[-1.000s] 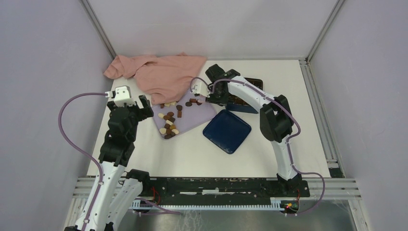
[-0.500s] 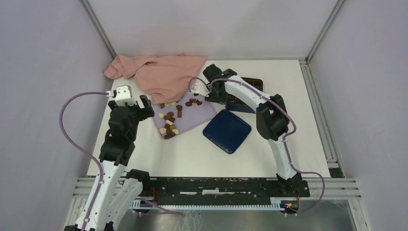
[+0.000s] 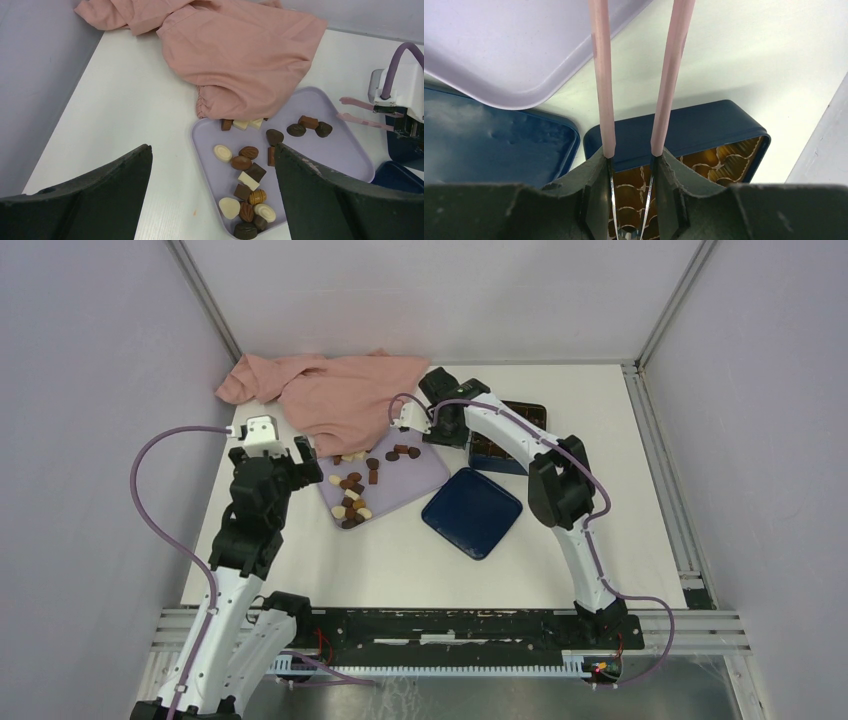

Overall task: Pack the chocolate
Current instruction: Pick up the fake chocolate from the plate.

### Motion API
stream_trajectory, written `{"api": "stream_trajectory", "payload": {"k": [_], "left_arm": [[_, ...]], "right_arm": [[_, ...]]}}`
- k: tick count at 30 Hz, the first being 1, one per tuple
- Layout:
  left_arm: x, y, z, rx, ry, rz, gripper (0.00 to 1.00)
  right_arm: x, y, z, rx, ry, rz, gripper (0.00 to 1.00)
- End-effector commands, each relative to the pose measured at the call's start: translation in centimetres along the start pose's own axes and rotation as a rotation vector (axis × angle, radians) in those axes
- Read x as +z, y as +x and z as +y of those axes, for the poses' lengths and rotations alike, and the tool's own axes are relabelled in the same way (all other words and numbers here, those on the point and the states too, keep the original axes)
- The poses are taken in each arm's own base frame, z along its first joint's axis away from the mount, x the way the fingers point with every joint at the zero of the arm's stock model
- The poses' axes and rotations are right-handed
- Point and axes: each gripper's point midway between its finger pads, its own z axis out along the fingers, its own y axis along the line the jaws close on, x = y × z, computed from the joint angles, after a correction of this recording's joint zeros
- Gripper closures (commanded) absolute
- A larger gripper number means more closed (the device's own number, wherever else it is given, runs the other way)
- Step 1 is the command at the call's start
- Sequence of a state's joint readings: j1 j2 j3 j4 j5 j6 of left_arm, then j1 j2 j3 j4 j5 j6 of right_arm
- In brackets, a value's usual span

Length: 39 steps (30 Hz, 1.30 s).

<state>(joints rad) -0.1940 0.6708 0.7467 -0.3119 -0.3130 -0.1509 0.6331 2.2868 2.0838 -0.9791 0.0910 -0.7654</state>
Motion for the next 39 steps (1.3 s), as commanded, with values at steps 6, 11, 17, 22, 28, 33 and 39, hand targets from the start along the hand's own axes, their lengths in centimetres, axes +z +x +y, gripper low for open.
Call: {"api": "stream_trajectory", "payload": {"k": [6,11,17,22,28,33,39], "left_arm": [[-0.4,-1.6,0.6,0.041,-0.019,-0.062,0.04],[-0.3,-1.5,0.4,0.041,-0.008,-0.058,0.04],[-0.5,-1.8,0.4,0.04,-0.006,-0.067,0.04],[-0.7,-2.0,0.5,0.035,-0.006,-0.077,0.04],[-0.9,-2.2,0.2,0.03,0.012,-0.083,0.04],[-1.0,-2.3,0.2,0.028,0.014,-0.088,0.04],[-1.0,-2.3,0.0,0.027,0.02,-0.087,0.04]], "right_arm": [[-0.2,-0.6,-2.1,0.012,0.086,0.015,0.62],[0.8,-0.9,-0.5,0.01,0.028,0.008,0.62],[1.1,-2.2,1.3,-0.028,0.019,0.013,0.62],[1.4,-2.5,1.6,-0.037,0.033,0.028,0.62],[1.8,-2.4,1.2,-0.033,0.065,0.046,0.61],[2.7,-2.2,0.9,-0.025,0.085,0.066,0.61],[3.4,-2.2,0.7,-0.026,0.093,0.077,0.61]]}}
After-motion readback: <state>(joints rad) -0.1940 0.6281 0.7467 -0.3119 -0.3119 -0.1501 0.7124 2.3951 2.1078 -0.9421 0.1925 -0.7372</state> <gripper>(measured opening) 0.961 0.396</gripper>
